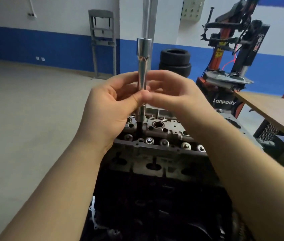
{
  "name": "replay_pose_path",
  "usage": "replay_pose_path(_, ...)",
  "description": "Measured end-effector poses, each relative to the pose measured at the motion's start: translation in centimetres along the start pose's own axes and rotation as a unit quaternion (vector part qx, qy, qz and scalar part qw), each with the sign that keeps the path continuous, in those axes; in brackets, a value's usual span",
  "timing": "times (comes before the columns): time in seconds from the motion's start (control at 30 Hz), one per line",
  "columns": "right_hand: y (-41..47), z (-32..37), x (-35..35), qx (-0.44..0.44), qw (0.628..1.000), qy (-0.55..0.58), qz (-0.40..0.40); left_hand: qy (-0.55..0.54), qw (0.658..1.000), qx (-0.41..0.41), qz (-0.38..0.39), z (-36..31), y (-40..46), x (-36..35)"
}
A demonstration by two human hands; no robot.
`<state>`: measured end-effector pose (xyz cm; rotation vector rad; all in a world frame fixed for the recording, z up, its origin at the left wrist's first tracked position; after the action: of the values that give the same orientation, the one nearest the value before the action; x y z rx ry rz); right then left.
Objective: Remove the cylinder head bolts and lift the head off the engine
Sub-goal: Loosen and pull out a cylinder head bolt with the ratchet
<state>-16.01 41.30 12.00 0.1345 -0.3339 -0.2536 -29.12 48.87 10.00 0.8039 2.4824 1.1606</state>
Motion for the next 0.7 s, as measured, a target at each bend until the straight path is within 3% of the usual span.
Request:
replay_pose_path(0.13,3.6,0.9,-0.3,-0.047,0.987,0.046,0.150,-0.038,0.999,0.029,-0.004,0.4,-0.5,-0.2)
replay_pose_path(0.3,5.4,0.6,-2.4,-0.041,0.971,0.051,0.230,-0.001,0.998,0.057,0.003,1.3,-1.9,0.2)
replay_pose_path(0.47,5.0,-0.6,-1.8,0.009,0.975,0.099,0.199,0.034,0.997,0.063,0.019,1.7,-2.3,0.1)
replay_pose_path(0.7,4.1,-0.2,-0.7,0.051,0.991,0.099,0.077,-0.007,0.995,0.089,0.046,3.0,-2.2,-0.3)
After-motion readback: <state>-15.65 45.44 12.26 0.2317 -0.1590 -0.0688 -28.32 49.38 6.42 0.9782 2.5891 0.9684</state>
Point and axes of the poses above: each hand's wrist, its own y-axis towards the middle knuckle, its own x-axis out of the back of the hand, z = x × y, the point moved 9 cm from there along y, towards the middle knuckle, and after that the axes turned 15 degrees about -x, right-handed, at the moved point
